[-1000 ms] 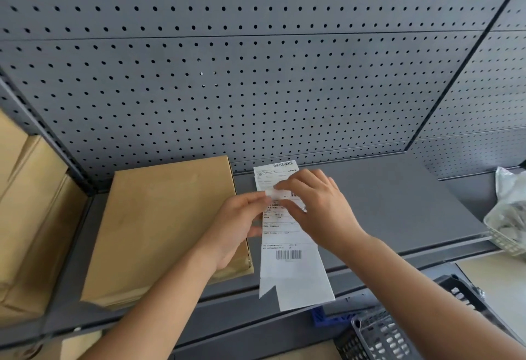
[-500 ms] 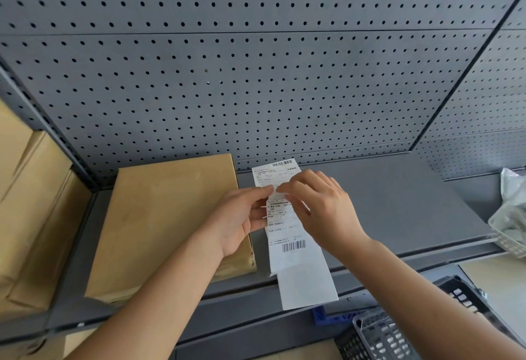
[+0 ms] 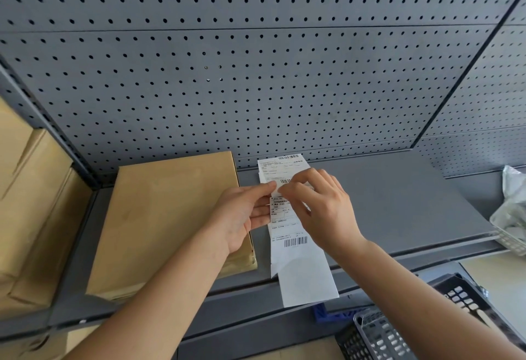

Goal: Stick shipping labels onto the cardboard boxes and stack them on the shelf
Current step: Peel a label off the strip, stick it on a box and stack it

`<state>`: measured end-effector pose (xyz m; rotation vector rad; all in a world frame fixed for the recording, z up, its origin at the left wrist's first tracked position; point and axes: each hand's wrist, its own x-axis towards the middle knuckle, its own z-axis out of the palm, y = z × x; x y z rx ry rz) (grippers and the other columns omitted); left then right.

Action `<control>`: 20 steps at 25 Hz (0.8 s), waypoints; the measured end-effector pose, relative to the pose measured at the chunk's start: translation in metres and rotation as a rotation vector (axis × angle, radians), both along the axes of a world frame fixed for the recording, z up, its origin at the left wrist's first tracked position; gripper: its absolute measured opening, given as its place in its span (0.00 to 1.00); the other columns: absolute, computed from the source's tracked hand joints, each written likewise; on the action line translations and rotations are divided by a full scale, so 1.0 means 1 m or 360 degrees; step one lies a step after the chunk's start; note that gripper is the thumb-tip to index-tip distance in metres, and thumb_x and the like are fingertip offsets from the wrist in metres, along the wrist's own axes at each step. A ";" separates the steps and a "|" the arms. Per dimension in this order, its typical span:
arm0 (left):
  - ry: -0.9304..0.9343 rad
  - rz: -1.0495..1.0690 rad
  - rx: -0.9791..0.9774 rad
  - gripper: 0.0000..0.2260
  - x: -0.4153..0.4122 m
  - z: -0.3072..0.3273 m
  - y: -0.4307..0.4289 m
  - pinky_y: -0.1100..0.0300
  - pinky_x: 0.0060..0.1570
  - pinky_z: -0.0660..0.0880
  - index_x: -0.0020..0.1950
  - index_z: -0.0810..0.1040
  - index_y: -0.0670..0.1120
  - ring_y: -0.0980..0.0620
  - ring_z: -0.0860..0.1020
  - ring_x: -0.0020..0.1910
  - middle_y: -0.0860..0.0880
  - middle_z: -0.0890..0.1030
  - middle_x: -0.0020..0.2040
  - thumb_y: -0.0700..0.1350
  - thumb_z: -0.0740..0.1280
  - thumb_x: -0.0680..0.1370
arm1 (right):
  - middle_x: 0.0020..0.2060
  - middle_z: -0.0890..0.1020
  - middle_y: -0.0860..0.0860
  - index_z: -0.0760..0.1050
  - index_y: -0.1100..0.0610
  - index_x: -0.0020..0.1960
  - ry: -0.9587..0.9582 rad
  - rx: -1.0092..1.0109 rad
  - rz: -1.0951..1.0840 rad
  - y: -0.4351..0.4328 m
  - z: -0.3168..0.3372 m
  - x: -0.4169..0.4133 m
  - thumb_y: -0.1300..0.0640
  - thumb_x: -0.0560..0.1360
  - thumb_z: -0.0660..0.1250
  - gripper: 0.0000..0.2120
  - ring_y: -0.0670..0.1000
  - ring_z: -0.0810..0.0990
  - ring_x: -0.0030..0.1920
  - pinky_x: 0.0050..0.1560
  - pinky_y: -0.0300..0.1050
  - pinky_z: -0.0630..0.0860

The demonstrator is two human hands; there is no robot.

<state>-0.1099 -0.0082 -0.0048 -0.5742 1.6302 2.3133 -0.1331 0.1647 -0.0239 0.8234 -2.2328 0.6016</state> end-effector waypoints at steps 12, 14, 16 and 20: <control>0.0056 0.0038 -0.0111 0.08 0.004 -0.001 0.004 0.55 0.38 0.83 0.52 0.82 0.40 0.46 0.87 0.38 0.41 0.88 0.43 0.45 0.70 0.81 | 0.44 0.83 0.53 0.85 0.55 0.46 0.0051 -0.0021 0.0066 0.004 -0.001 0.001 0.63 0.76 0.72 0.04 0.56 0.80 0.45 0.46 0.52 0.76; 0.0047 0.0058 -0.0149 0.08 0.003 -0.002 0.004 0.55 0.38 0.84 0.51 0.82 0.39 0.46 0.87 0.38 0.41 0.88 0.44 0.44 0.68 0.82 | 0.45 0.83 0.53 0.84 0.58 0.46 0.0013 -0.0051 0.0113 0.004 0.003 0.003 0.64 0.77 0.72 0.04 0.57 0.81 0.47 0.52 0.53 0.76; 0.0037 0.0078 -0.0183 0.08 0.001 -0.001 0.004 0.55 0.37 0.83 0.50 0.81 0.39 0.47 0.85 0.35 0.42 0.87 0.42 0.44 0.68 0.82 | 0.47 0.83 0.52 0.81 0.60 0.46 -0.0071 -0.0092 0.0184 0.006 0.008 0.007 0.66 0.78 0.70 0.03 0.56 0.81 0.52 0.62 0.55 0.74; -0.0031 0.0059 -0.0226 0.08 0.003 0.001 0.002 0.57 0.31 0.77 0.44 0.79 0.41 0.46 0.81 0.30 0.44 0.84 0.35 0.43 0.69 0.81 | 0.52 0.84 0.50 0.79 0.60 0.51 -0.0369 -0.0318 0.0225 0.016 0.030 0.020 0.65 0.79 0.64 0.06 0.52 0.81 0.56 0.62 0.53 0.76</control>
